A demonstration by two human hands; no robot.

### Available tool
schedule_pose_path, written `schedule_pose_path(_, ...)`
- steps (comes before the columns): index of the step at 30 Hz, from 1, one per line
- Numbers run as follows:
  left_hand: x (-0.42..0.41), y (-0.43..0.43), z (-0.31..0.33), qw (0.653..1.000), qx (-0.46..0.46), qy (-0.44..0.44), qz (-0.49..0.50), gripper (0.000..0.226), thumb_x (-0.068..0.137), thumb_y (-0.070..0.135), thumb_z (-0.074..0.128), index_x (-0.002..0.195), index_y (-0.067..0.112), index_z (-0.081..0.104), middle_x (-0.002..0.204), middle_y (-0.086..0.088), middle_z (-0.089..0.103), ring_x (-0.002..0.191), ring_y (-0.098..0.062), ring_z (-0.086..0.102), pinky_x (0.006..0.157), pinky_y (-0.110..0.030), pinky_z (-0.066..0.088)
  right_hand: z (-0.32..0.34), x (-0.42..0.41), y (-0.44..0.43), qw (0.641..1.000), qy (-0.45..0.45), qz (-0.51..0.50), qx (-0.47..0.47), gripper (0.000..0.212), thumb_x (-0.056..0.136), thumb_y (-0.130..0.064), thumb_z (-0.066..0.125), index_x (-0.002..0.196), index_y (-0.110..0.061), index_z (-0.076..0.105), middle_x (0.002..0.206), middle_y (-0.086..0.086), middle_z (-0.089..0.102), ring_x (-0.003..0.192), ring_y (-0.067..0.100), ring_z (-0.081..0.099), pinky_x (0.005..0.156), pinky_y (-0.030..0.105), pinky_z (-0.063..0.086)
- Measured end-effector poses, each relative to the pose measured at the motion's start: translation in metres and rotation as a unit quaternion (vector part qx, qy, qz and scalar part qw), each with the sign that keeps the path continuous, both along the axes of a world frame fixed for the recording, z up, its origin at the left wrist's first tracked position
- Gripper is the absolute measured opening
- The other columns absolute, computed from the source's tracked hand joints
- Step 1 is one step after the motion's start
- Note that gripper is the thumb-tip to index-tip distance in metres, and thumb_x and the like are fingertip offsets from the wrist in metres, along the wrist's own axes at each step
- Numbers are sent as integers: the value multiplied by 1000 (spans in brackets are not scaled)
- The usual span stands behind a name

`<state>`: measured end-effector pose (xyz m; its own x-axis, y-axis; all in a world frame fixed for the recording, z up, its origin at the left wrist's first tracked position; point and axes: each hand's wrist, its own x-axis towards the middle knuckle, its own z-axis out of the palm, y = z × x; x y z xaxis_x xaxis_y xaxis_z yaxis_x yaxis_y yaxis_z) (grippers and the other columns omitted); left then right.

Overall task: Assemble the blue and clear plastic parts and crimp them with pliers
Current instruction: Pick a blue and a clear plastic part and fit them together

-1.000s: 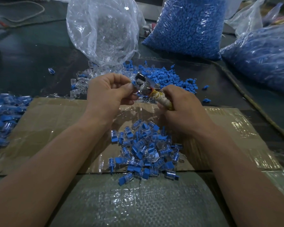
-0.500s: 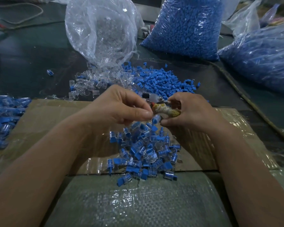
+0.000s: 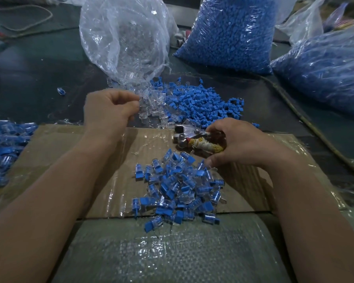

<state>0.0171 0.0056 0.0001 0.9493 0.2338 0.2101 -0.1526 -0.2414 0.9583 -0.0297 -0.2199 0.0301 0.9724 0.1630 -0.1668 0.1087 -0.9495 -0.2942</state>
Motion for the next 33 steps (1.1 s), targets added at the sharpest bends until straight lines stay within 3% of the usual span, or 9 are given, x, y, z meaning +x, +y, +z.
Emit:
schedule_pose_path(4, 5, 6, -2, 996, 79, -16, 30, 26, 76, 7, 71, 76, 32, 65, 75, 8, 65, 71, -8, 61, 81, -34, 54, 2, -1, -4, 1000, 30, 5, 7, 87, 46, -65, 68, 122, -27, 49, 90, -22, 37, 93, 7, 41, 76, 25, 33)
schedule_pose_path(9, -1, -2, -7, 982, 185, -26, 1, 29, 78, 4, 67, 105, 15, 69, 92, -2, 68, 86, -14, 61, 90, -35, 48, 5, -2, -4, 998, 8, -13, 58, 72, 52, -71, 51, 109, -28, 60, 87, -23, 47, 82, -1, 46, 65, 21, 35)
schedule_pose_path(13, 1, -5, -10, 946, 321, -9, -50, 39, 81, 18, 68, 120, 17, 60, 109, -6, 62, 101, -21, 56, 94, -37, 42, 3, 2, -9, 987, -111, -69, 96, 16, 83, -44, 60, 85, -28, 62, 73, -21, 53, 70, -6, 48, 59, 14, 34)
schedule_pose_path(16, 2, -6, -11, 929, 362, 33, -73, 47, 85, 31, 64, 128, 19, 52, 113, -9, 57, 108, -26, 52, 97, -43, 42, 2, 6, -17, 950, -225, -164, 140, 10, 86, -31, 61, 77, -28, 60, 66, -20, 53, 62, -4, 49, 58, 19, 36)
schedule_pose_path(18, 2, -7, -11, 909, 406, 55, -83, 48, 88, 38, 58, 132, 21, 48, 116, -11, 53, 112, -28, 48, 98, -42, 37, 1, 8, -20, 935, -252, -203, 146, 10, 87, -27, 60, 77, -26, 61, 65, -19, 53, 61, -3, 48, 61, 19, 36)
schedule_pose_path(24, 2, -8, -9, 907, 410, 30, -87, 20, 92, 23, 54, 108, 18, 64, 108, -10, 56, 105, -26, 50, 92, -38, 38, -6, 12, -21, 937, -235, -218, 139, 13, 88, -25, 60, 75, -25, 60, 63, -20, 51, 61, -2, 48, 65, 24, 36)
schedule_pose_path(29, 3, -8, -9, 919, 386, 40, -71, 25, 91, 21, 57, 114, 13, 61, 115, -10, 59, 107, -27, 53, 95, -42, 40, -14, 15, -13, 954, -203, -179, 129, 9, 89, -23, 59, 87, -19, 67, 71, -11, 54, 70, 5, 52, 70, 26, 41)
schedule_pose_path(33, 3, -8, -10, 916, 395, 21, -70, 21, 90, 23, 58, 106, 12, 65, 110, -9, 61, 104, -26, 54, 91, -40, 39, -19, 21, -7, 971, -169, -145, 90, 10, 87, -29, 60, 87, -20, 65, 78, -9, 55, 72, 5, 51, 70, 25, 39)
